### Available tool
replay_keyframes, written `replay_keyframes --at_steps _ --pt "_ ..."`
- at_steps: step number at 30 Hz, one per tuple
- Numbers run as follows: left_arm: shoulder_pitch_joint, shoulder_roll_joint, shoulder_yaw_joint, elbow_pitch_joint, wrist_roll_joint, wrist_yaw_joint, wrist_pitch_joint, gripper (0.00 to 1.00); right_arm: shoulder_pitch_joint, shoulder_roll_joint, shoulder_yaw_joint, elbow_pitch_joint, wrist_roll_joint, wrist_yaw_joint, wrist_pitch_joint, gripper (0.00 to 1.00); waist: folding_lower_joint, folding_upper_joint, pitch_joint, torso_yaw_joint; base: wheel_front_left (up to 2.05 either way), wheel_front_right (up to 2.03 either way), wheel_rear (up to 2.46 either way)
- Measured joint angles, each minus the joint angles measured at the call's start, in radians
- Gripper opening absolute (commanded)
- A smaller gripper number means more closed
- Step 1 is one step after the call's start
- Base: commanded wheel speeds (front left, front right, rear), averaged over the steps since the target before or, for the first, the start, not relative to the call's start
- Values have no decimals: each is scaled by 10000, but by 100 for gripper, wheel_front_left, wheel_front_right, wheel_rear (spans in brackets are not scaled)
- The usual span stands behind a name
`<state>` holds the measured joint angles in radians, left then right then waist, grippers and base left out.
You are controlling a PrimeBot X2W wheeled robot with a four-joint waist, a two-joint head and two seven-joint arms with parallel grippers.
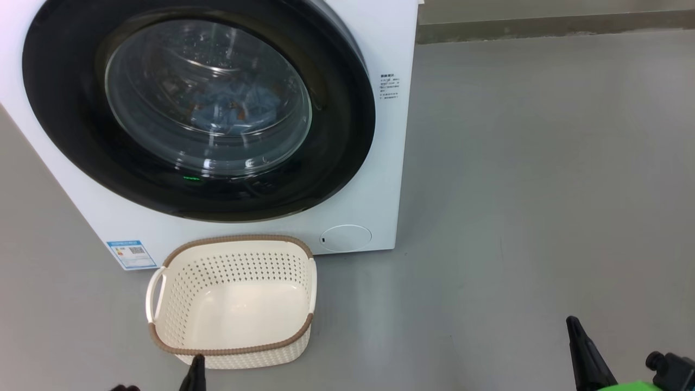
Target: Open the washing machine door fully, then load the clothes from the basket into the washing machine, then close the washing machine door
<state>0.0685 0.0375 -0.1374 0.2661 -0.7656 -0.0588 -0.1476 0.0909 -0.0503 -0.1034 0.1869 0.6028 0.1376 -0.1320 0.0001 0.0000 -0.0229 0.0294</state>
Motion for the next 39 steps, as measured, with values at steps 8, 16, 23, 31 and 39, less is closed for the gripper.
replay_keyframes --at_steps 8,16,23,31,39 --pt "-134 10 173 0 -821 -63 251 0 -183 10 -31 61 972 0 222 0 0 0 25 -28 0 0 0" --pt "-277 17 347 0 -1593 -90 435 0 -342 19 -54 136 1889 0 441 0 0 0 50 -57 0 0 0" --pt "-337 29 506 -2 -2318 -167 660 0 -479 27 -81 211 2761 -2 625 0 0 0 72 -81 0 0 0" --pt "-486 35 669 -2 -3055 -196 853 0 -543 31 -102 280 3526 -2 872 0 0 0 94 -106 0 0 0" --pt "-529 40 840 -2 -3879 -267 1053 0 -730 35 -123 360 4518 -6 1058 0 -1 0 118 -134 0 0 0"
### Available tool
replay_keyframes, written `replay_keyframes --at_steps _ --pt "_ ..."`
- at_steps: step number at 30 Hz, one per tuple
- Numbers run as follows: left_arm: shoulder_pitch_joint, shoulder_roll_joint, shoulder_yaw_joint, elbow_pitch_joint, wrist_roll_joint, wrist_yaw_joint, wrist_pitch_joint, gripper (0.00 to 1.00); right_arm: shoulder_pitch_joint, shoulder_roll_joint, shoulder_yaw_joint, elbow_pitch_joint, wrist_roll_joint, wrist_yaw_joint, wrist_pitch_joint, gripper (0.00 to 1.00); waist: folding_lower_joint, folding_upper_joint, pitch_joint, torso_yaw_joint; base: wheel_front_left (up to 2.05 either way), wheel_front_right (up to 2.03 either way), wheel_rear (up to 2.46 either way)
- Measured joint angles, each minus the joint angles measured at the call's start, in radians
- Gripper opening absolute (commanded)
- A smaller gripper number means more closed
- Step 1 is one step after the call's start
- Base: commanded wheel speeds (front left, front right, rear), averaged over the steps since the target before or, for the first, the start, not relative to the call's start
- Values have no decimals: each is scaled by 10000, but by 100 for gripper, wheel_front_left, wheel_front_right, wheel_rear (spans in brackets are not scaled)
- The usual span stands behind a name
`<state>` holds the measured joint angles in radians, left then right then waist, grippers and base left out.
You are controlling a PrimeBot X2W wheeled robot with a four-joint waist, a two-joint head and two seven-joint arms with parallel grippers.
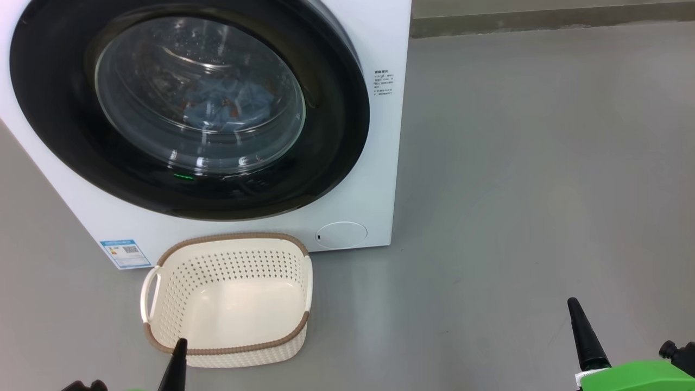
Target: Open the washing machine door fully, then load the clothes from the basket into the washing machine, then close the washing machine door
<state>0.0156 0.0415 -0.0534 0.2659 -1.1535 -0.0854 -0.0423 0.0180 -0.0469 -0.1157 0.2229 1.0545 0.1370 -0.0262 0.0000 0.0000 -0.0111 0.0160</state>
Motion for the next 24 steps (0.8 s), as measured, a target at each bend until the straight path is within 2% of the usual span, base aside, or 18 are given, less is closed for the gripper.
replay_keyframes --at_steps 24 --pt "-437 13 608 0 -2516 -178 732 0 -422 8 -105 244 2838 -6 744 0 0 0 78 -87 0 0 0"
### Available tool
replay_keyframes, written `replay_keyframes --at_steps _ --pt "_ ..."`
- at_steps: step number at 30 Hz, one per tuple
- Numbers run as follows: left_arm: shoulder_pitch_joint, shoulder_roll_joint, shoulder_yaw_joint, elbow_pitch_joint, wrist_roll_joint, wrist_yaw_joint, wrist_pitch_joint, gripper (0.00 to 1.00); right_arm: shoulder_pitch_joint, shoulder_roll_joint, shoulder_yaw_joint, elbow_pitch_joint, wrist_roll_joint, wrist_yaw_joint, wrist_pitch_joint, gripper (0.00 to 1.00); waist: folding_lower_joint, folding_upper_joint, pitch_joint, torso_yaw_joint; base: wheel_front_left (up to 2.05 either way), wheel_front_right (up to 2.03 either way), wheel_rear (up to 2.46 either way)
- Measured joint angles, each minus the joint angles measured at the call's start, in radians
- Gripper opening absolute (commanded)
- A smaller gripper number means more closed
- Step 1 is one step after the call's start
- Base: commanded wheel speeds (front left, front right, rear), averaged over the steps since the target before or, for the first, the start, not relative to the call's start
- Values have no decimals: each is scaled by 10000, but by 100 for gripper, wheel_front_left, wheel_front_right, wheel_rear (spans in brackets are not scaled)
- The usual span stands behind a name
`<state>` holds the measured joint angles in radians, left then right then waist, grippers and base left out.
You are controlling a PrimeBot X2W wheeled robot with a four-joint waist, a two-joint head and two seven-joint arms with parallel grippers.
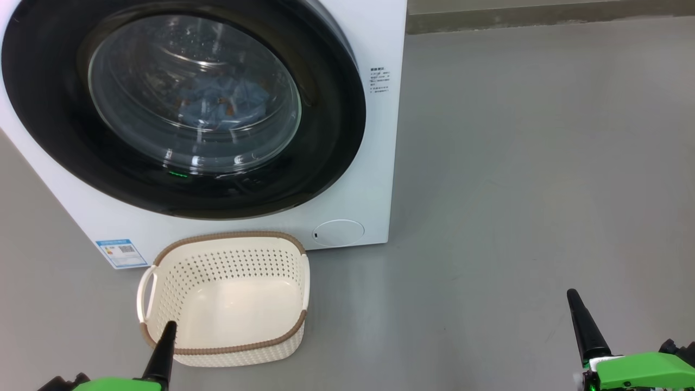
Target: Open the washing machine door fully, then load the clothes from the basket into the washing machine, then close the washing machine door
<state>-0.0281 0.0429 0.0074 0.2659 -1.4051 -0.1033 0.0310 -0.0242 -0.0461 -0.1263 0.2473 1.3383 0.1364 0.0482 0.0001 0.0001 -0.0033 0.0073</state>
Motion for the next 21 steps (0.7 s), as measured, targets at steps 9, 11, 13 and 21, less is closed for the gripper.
replay_keyframes --at_steps 9,11,13,21 --pt "-167 12 215 0 -838 -104 255 0 -152 0 -44 98 1137 -2 224 0 0 0 28 -32 0 0 0" --pt "-181 13 265 0 -1093 -121 322 0 -237 0 -52 98 1308 -4 311 0 0 0 34 -39 0 0 0" --pt "-190 15 314 0 -1296 -159 399 0 -241 0 -61 125 1634 -12 374 0 0 0 41 -46 0 0 0" --pt "-354 17 502 0 -2052 -174 610 0 -389 2 -96 215 2481 -75 573 0 0 0 65 -73 0 0 0"
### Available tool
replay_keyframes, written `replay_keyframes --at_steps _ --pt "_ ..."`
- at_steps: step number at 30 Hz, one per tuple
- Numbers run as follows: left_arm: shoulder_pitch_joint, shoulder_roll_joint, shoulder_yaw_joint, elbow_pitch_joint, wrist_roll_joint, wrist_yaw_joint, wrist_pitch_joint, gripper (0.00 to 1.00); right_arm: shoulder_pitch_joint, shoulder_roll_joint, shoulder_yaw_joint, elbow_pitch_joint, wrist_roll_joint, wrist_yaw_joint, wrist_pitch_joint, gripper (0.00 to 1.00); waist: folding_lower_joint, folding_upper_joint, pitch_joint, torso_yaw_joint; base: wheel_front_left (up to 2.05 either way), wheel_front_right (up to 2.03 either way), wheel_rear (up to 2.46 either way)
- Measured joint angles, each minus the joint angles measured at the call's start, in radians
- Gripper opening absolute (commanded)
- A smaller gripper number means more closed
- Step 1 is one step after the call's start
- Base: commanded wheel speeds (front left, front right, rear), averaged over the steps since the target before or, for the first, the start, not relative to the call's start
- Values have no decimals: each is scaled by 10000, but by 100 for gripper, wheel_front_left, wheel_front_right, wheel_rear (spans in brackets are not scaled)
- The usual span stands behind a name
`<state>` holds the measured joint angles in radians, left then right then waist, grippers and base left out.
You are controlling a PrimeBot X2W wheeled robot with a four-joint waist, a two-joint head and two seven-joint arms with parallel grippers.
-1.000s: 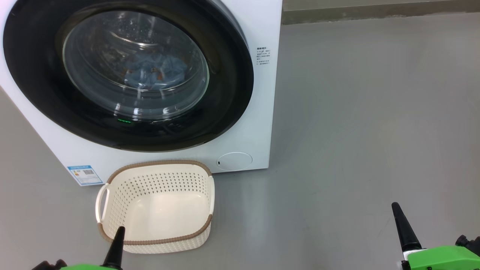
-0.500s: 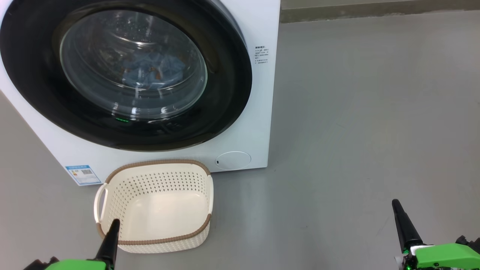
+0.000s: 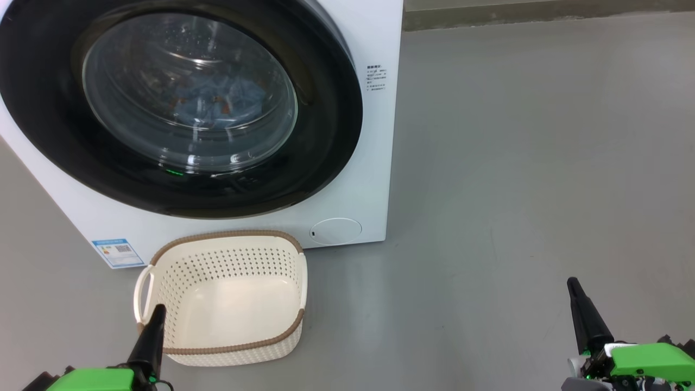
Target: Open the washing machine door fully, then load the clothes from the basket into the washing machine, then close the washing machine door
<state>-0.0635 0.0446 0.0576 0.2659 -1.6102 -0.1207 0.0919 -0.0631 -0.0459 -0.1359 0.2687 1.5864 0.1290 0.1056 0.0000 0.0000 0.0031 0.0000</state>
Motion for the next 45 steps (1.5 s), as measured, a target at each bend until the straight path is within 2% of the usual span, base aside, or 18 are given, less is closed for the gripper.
replay_keyframes --at_steps 45 --pt "-20 -12 119 0 -4 0 67 0 -47 0 -4 6 186 0 -2 0 0 0 0 0 0 0 0"
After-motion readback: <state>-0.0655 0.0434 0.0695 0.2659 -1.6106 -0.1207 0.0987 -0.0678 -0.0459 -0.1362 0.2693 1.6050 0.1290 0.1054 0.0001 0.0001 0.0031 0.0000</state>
